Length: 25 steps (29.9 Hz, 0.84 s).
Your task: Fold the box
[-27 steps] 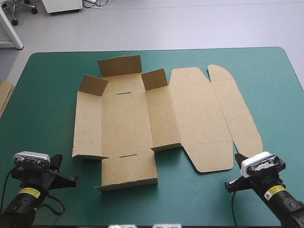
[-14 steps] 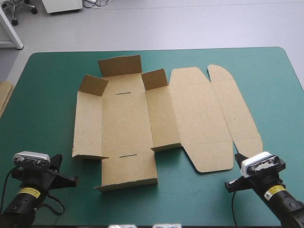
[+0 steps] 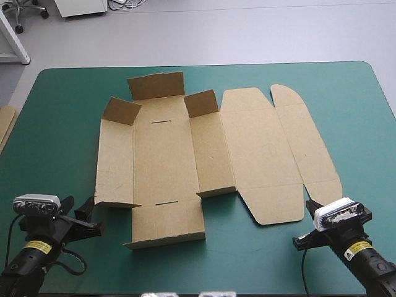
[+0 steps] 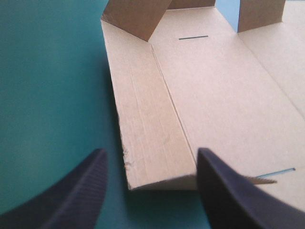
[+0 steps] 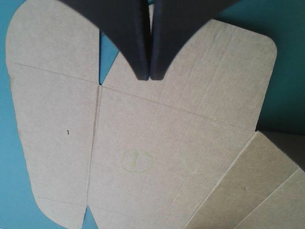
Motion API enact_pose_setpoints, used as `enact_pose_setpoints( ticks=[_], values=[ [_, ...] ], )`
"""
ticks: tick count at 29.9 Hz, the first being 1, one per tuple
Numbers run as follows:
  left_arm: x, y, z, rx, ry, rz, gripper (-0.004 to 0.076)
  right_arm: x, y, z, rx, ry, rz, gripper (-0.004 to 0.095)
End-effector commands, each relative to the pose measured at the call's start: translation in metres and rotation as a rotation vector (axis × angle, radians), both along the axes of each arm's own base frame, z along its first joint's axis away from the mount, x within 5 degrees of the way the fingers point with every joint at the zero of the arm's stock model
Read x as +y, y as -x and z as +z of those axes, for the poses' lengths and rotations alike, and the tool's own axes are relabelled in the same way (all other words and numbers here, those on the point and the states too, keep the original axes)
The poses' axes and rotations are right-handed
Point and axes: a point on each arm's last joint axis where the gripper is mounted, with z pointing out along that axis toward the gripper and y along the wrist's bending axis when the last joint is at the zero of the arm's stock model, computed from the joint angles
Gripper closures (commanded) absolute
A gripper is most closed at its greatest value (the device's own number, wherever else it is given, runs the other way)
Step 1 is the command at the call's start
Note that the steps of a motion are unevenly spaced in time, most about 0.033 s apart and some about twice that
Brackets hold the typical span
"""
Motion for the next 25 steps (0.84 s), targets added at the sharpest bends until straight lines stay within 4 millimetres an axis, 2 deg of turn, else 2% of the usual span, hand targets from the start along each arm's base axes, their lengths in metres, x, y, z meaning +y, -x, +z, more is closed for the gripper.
enact_pose_setpoints(
  ticks=[1,5,8,13,15,20,25],
  values=[
    [0.0,-0.01,0.034,-0.083,0.067,0.03,0.012,0.001,-0.005,0.015,-0.09,-0.018,-0.004,0.0928],
    [-0.001,-0.027,0.052,0.018,0.094,0.047,0.0127,0.001,-0.005,0.015,-0.09,-0.018,-0.004,0.0928],
    [-0.005,-0.052,0.059,0.125,0.121,0.038,0.0157,0.001,-0.004,0.015,-0.085,-0.028,-0.005,0.0928],
    [-0.012,-0.108,0.043,0.324,0.155,0.031,0.023,0.001,-0.004,0.016,-0.081,-0.055,-0.009,0.0928],
    [-0.013,-0.123,0.035,0.365,0.163,0.038,0.0254,0.001,-0.004,0.017,-0.084,-0.056,-0.009,0.0928],
    [-0.007,-0.145,0.015,0.418,0.166,0.074,0.0284,0.002,-0.004,0.018,-0.08,-0.065,-0.01,0.0928],
    [0.028,-0.146,0.012,0.437,0.235,0.171,0.0285,0.002,-0.004,0.018,-0.074,-0.063,-0.009,0.0928]
  ],
)
